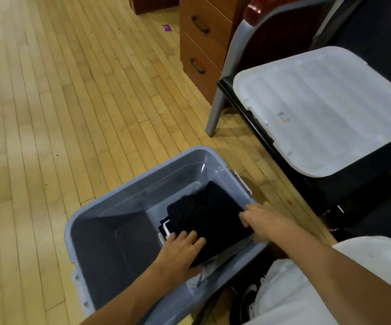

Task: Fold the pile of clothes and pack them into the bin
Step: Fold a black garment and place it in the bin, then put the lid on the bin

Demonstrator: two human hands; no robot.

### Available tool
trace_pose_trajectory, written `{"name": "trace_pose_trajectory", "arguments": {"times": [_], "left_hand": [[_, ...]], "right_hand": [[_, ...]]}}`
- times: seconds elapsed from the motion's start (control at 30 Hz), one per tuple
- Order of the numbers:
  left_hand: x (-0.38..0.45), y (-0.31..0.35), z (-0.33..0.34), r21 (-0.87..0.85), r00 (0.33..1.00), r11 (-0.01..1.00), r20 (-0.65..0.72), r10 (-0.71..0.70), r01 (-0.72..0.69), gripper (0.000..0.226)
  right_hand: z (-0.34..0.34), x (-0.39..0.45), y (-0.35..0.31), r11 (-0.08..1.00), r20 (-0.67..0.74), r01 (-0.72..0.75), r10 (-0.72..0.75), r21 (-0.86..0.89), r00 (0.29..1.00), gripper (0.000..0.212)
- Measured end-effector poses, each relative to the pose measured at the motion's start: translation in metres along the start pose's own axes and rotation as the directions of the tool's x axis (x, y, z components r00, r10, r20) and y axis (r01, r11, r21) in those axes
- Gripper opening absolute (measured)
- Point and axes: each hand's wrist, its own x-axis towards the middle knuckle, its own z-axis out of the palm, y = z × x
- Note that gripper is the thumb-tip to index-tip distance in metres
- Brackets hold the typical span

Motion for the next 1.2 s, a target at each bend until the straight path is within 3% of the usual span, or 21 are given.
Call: {"name": "trace_pose_trajectory", "arguments": {"times": [0.03,0.1,0.23,0.3,0.37,0.43,0.5,0.57,0.63,0.73,0.87,0.93,1.0,1.1,1.2], "left_hand": [[0.002,0.003,0.007,-0.034,0.996,0.999,0.086,-0.023,0.026,0.062],[0.01,0.004,0.009,-0.141,0.986,0.986,0.152,-0.067,0.088,0.053],[0.051,0.01,-0.018,-0.299,0.992,0.952,-0.083,-0.1,0.071,0.036],[0.076,0.014,-0.04,-0.389,0.976,0.92,-0.177,-0.128,0.05,0.028],[0.098,0.022,-0.065,-0.492,0.953,0.871,-0.265,-0.15,0.0,0.017],[0.115,0.034,-0.087,-0.569,0.927,0.82,-0.337,-0.164,-0.062,0.011],[0.135,0.047,-0.103,-0.607,0.918,0.788,-0.363,-0.16,-0.102,0.018],[0.155,0.06,-0.116,-0.706,0.925,0.699,-0.33,-0.189,-0.109,0.039],[0.176,0.074,-0.135,-0.898,0.943,0.437,-0.188,-0.274,-0.052,0.052],[0.19,0.088,-0.149,-0.995,0.946,-0.096,0.052,-0.32,0.022,0.053],[0.176,0.081,-0.151,-0.922,0.94,-0.388,0.135,-0.314,0.003,0.022],[0.155,0.071,-0.161,-0.846,0.923,-0.533,0.198,-0.331,-0.01,0.026],[0.128,0.064,-0.17,-0.808,0.9,-0.589,0.243,-0.363,-0.019,0.024],[0.075,0.045,-0.187,-0.873,0.859,-0.474,0.15,-0.489,-0.117,0.023],[0.012,0.027,-0.21,-0.903,0.824,-0.355,0.004,-0.566,-0.24,0.025]], "right_hand": [[0.005,0.002,0.002,1.0,0.031,-0.029,0.029,-0.002,0.999,0.032],[0.004,0.006,0.008,0.993,-0.082,-0.078,0.086,0.091,0.993,0.023],[-0.007,0.007,0.014,0.954,-0.398,-0.114,0.222,0.278,0.89,0.015],[-0.014,0.006,0.013,0.942,-0.567,-0.099,0.275,0.32,0.777,0.013],[-0.025,0.005,0.025,0.919,-0.702,-0.135,0.372,0.37,0.608,0.015],[-0.037,0.006,0.052,0.864,-0.723,-0.228,0.5,0.448,0.477,0.037],[-0.048,0.007,0.079,0.813,-0.648,-0.288,0.578,0.506,0.496,0.053],[-0.058,0.012,0.09,0.785,-0.565,-0.309,0.607,0.537,0.559,0.044],[-0.066,0.014,0.092,0.783,-0.553,-0.316,0.609,0.536,0.569,0.036],[-0.071,0.006,0.084,0.825,-0.569,-0.328,0.557,0.46,0.604,0.035],[-0.071,-0.02,0.044,0.846,-0.551,-0.35,0.529,0.403,0.645,0.052],[-0.076,-0.032,0.012,0.863,-0.535,-0.363,0.503,0.35,0.679,0.062],[-0.083,-0.041,-0.02,0.898,-0.62,-0.297,0.44,0.326,0.649,0.054],[-0.122,-0.076,-0.08,0.907,-0.606,-0.317,0.421,0.277,0.675,0.035],[-0.152,-0.104,-0.139,0.913,-0.663,-0.318,0.405,0.256,0.63,0.038]]}}
